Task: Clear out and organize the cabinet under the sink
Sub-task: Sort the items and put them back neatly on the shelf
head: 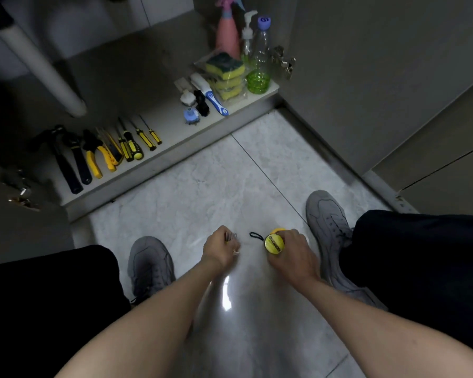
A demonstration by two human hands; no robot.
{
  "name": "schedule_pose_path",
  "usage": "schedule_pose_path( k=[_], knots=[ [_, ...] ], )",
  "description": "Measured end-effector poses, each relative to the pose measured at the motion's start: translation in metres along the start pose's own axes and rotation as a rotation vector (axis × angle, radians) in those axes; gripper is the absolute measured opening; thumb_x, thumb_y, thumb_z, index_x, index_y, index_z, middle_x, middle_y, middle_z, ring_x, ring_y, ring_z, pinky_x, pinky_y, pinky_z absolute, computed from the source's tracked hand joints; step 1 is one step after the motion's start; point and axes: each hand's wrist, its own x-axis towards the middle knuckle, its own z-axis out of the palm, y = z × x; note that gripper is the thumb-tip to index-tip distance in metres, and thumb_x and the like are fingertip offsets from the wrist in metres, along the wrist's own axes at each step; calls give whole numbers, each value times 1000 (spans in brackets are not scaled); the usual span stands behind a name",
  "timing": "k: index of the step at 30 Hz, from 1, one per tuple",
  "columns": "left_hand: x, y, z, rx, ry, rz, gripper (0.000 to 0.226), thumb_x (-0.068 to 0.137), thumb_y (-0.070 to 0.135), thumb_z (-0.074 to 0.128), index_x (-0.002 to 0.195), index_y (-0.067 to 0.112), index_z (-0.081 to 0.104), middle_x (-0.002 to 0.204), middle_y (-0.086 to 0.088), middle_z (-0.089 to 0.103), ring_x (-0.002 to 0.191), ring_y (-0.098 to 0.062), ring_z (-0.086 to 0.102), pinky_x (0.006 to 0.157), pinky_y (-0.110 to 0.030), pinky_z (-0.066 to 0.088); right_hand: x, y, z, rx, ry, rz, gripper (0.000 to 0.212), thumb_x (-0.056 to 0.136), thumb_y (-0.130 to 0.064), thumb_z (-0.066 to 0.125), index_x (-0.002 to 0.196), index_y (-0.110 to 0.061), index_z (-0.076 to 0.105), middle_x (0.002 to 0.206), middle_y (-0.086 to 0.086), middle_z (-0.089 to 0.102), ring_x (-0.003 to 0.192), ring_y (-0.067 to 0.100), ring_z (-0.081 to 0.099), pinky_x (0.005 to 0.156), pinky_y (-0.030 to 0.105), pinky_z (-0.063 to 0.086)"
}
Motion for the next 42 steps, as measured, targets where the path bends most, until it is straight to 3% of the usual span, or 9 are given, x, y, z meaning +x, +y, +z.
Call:
schedule_pose_path(
  k=[9, 13, 17, 21, 28, 31, 33, 37, 42],
  knots=[
    [5, 168, -196, 205, -65, 230, 9, 97, 8, 61, 101, 3, 54, 90, -20, 64, 64, -22, 66, 55, -33, 53, 106, -181, -156, -137, 53, -438, 40, 73, -42, 71, 107, -25, 59, 111, -2, 60, 108, 22, 54, 84, 41, 50],
    [-3, 222, -270, 260, -8, 303, 7, 93, 8, 68, 94, 4, 62, 92, -20, 65, 77, -28, 65, 75, -44, 59, 128, -271, -226, -468, -21, -692, 34, 70, -42, 73, 90, -24, 52, 93, -3, 55, 89, 25, 56, 66, 35, 41],
    [5, 247, -308, 237, -7, 302, 22, 87, 7, 73, 106, 11, 63, 98, -12, 67, 74, -17, 66, 58, -26, 56, 139, -324, -258, -533, -3, -752, 36, 70, -41, 74, 92, -28, 48, 86, -7, 48, 80, 21, 48, 62, 32, 35],
    [38, 237, -306, 258, -9, 276, 30, 87, 3, 72, 113, 11, 62, 94, -11, 66, 61, -12, 61, 50, -23, 50, 156, -322, -226, -260, 21, -640, 42, 72, -45, 75, 107, -27, 59, 99, -5, 61, 91, 22, 59, 74, 37, 50],
    [141, 195, -291, 298, 14, 162, 31, 92, -4, 55, 120, 6, 62, 100, -20, 62, 78, -28, 60, 70, -39, 52, 210, -279, -76, 157, -3, -364, 39, 74, -41, 76, 109, -33, 61, 104, -7, 59, 98, 20, 60, 81, 38, 52],
    [187, 182, -291, 310, 78, 212, 24, 96, 0, 54, 115, 4, 67, 92, -15, 63, 67, -21, 58, 57, -28, 49, 232, -274, -19, 253, -5, -282, 48, 75, -35, 78, 118, -37, 57, 112, -6, 53, 99, 19, 59, 80, 34, 48],
    [212, 178, -296, 361, 80, 259, 23, 96, 1, 56, 115, 4, 70, 96, -12, 66, 77, -19, 60, 60, -26, 49, 245, -274, 7, 268, 1, -263, 51, 75, -30, 78, 121, -37, 57, 115, -6, 51, 96, 16, 56, 77, 31, 44],
    [251, 180, -314, 602, -96, 363, 24, 96, 3, 57, 116, 4, 71, 115, -14, 71, 97, -20, 63, 88, -32, 51, 255, -275, 38, 211, -6, -308, 45, 82, -26, 73, 123, -36, 57, 121, -6, 52, 97, 17, 57, 79, 31, 46],
    [281, 182, -321, 796, -323, 378, 33, 97, -3, 51, 123, 5, 70, 123, -11, 69, 106, -17, 62, 91, -26, 49, 252, -279, 58, 119, -9, -381, 49, 89, -29, 70, 134, -33, 50, 128, -8, 48, 95, 12, 56, 77, 27, 48]
  ],
)
